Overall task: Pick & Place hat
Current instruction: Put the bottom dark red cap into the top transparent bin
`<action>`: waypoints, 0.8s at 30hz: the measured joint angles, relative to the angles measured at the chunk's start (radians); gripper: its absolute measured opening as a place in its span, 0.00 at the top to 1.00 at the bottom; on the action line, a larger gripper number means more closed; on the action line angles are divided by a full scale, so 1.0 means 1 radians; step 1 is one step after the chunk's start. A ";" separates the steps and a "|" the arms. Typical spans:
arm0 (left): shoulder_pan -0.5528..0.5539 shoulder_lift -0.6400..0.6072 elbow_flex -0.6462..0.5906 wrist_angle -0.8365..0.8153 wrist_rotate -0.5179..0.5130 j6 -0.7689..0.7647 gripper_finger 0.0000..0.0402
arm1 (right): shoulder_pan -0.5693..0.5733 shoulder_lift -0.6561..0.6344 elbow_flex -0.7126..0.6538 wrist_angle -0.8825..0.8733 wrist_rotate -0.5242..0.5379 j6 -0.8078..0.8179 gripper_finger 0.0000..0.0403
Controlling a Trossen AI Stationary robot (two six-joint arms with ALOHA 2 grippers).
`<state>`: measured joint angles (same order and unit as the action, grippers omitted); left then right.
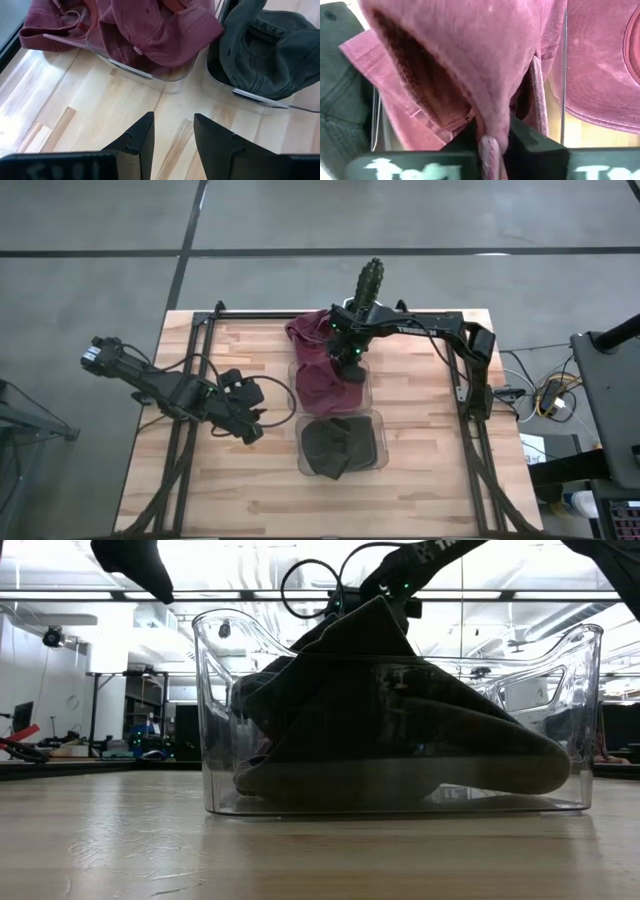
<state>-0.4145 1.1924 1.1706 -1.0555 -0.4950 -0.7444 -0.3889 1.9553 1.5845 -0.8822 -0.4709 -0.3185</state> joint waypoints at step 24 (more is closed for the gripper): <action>0.000 0.000 0.000 0.010 -0.017 0.006 0.68 | 0.061 -0.193 0.000 0.028 0.246 -0.003 0.67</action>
<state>-0.4145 1.1927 1.1702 -1.0455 -0.5119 -0.7380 -0.3281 1.7620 1.5841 -0.8543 -0.2245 -0.3214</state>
